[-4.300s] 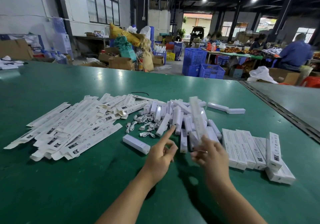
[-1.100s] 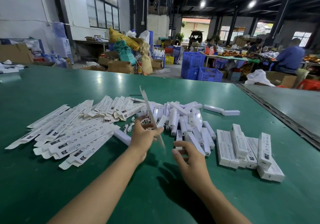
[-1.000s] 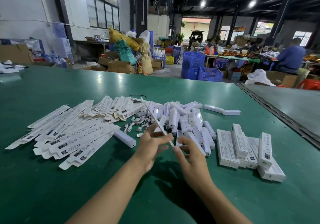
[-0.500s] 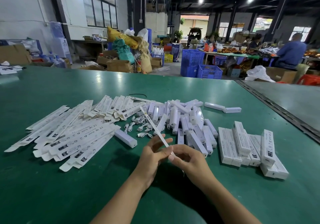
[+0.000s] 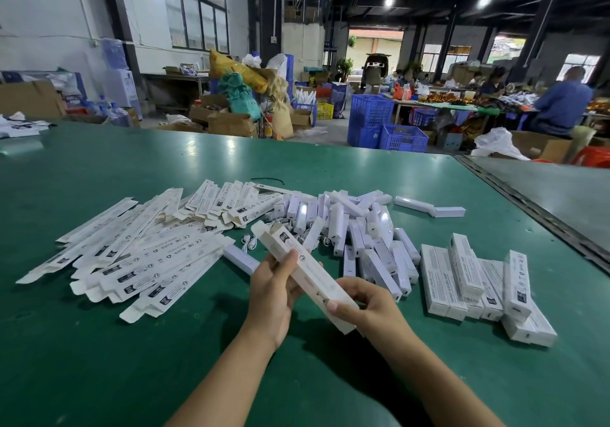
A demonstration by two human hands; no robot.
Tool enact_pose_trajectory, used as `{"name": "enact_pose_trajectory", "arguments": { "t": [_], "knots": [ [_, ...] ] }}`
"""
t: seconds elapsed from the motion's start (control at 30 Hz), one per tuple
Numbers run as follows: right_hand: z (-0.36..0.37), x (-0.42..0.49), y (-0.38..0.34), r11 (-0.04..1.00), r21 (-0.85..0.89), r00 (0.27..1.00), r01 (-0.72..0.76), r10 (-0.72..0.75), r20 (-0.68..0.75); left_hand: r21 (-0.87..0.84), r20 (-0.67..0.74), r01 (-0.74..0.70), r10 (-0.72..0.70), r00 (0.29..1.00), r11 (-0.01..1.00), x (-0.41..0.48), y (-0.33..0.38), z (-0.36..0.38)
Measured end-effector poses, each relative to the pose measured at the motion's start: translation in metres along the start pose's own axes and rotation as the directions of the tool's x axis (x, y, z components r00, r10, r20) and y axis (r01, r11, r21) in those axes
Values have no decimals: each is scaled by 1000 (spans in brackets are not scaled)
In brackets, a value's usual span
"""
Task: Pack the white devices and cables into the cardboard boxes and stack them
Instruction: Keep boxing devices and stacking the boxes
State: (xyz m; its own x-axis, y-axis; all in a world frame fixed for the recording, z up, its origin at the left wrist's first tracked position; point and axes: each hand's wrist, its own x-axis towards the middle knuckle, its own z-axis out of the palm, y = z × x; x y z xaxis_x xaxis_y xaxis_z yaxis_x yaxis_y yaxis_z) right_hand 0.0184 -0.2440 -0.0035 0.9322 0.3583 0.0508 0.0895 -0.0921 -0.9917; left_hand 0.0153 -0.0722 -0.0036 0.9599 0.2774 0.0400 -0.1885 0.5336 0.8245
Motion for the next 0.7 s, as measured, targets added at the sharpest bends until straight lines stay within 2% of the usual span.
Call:
{"name": "enact_pose_trajectory", "arguments": {
  "t": [0.1,0.2,0.5,0.7],
  "knots": [
    [0,-1,0,994,106,999,-29,25,36,39,-37,-10,12,999,999,2,-2,-4],
    [0,-3,-2,992,118,997,-44,37,61,57,-46,-15,18,999,998,4,-3,-6],
    [6,-2,0,973,220,998,-62,61,10,85,-34,-17,20,999,996,4,-5,-6],
    [6,2,-3,928,364,994,-85,105,-36,191,176,-75,41,984,979,-8,-13,4]
  ]
}}
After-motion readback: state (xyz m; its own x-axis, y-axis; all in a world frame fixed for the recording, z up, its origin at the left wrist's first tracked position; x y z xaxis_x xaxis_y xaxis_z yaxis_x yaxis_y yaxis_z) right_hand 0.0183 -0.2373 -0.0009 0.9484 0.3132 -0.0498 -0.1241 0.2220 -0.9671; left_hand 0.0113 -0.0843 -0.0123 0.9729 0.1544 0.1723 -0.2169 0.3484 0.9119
